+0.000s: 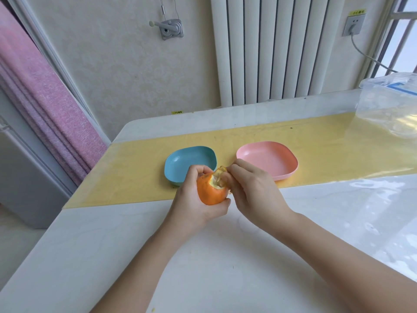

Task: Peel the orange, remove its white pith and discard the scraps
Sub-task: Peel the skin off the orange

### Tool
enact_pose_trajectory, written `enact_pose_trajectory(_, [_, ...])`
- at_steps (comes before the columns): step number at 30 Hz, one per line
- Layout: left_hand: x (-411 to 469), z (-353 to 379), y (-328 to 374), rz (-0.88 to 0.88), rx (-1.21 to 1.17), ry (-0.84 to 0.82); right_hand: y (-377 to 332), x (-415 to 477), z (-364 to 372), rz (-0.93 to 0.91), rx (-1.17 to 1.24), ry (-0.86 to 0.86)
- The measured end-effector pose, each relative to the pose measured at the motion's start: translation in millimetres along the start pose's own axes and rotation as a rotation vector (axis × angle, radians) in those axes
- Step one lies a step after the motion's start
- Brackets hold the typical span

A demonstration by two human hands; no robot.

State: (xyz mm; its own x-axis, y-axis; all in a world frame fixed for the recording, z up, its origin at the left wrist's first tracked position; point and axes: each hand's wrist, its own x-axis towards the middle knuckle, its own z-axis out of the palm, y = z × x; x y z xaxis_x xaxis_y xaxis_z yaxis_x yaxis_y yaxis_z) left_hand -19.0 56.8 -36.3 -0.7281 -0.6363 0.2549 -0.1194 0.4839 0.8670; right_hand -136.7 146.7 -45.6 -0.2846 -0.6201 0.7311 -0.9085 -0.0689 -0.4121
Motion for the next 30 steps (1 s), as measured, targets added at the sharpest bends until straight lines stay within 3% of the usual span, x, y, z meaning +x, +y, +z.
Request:
enact_pose_trajectory(7, [5,-5,0,0.014,-0.007,0.000,-1,2,-8,0.231,0.398,-0.182])
enact_pose_trajectory(16, [3,-6,-1,0.074,0.044,-0.014,-8,6,-13,0.509,0.710,-0.029])
enact_pose_trajectory(30, [-1,0,1,0.149,-0.052,-0.013,-7,9,-18,0.679,0.898,-0.029])
